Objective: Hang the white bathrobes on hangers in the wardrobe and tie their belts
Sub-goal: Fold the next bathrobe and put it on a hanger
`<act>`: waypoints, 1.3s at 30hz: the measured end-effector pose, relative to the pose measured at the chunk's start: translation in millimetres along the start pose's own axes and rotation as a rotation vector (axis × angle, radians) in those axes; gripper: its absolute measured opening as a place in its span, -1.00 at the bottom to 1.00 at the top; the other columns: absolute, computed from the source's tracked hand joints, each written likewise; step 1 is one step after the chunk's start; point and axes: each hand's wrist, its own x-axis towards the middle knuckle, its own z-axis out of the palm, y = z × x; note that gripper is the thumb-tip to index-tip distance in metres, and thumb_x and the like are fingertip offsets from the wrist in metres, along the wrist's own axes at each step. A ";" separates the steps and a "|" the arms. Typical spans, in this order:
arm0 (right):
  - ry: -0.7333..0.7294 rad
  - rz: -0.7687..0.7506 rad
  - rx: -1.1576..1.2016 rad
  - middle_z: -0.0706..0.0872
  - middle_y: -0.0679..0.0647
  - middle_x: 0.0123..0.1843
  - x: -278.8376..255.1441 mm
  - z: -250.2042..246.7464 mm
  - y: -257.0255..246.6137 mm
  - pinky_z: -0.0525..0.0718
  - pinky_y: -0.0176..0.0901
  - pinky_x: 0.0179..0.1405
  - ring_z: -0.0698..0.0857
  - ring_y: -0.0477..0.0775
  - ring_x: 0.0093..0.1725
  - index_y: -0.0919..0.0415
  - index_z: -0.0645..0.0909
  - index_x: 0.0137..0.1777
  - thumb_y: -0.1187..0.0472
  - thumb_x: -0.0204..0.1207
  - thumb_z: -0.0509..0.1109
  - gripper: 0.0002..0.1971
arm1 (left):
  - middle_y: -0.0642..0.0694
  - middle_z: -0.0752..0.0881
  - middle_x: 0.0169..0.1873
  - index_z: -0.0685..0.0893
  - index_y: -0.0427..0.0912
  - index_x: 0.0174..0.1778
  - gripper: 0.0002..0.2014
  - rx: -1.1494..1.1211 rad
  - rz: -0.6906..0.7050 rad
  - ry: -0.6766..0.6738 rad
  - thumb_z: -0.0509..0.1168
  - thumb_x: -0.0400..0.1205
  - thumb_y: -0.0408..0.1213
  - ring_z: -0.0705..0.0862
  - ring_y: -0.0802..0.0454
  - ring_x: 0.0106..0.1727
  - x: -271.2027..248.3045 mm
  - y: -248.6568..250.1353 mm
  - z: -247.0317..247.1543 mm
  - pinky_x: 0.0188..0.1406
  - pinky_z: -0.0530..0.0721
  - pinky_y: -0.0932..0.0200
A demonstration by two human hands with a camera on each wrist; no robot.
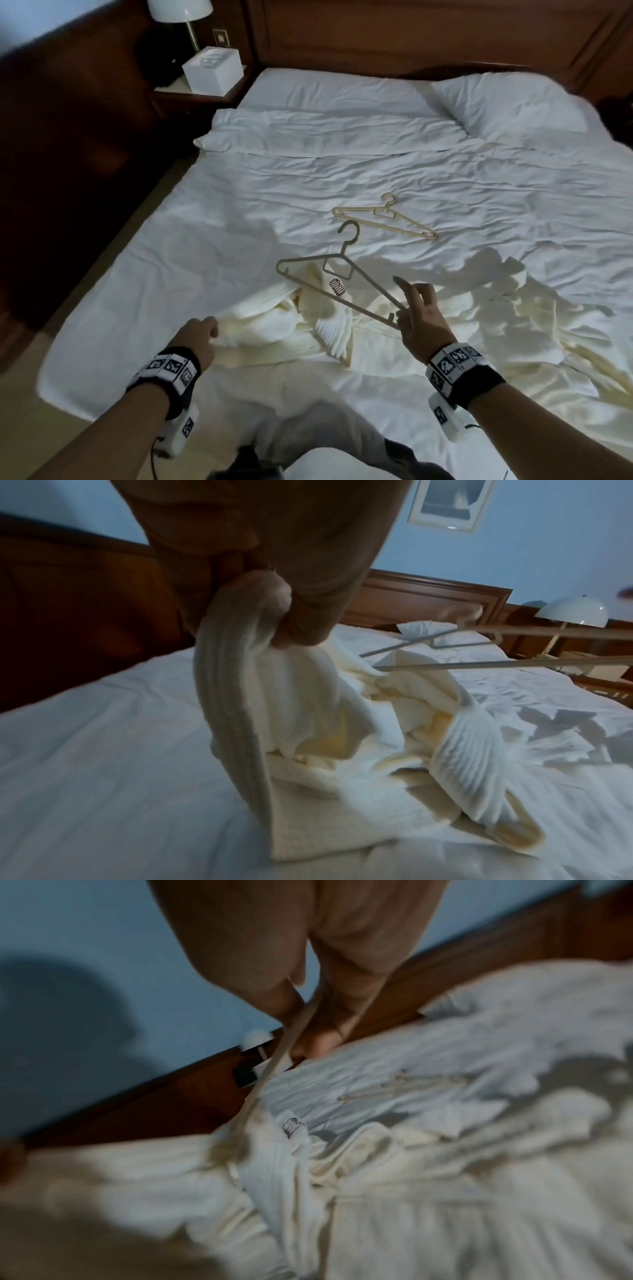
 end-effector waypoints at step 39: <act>-0.251 -0.090 -0.427 0.57 -0.09 -0.54 46.0 -17.0 -72.6 0.39 -0.23 -0.34 0.58 -0.06 -0.39 0.03 0.58 -0.44 -0.36 0.46 0.28 -0.50 | -0.22 0.60 -0.24 0.60 -0.16 -0.25 -0.74 -1.509 -0.235 0.150 0.19 0.52 -0.62 0.61 -0.13 -0.18 -8.4 31.1 -51.3 0.00 0.69 -0.04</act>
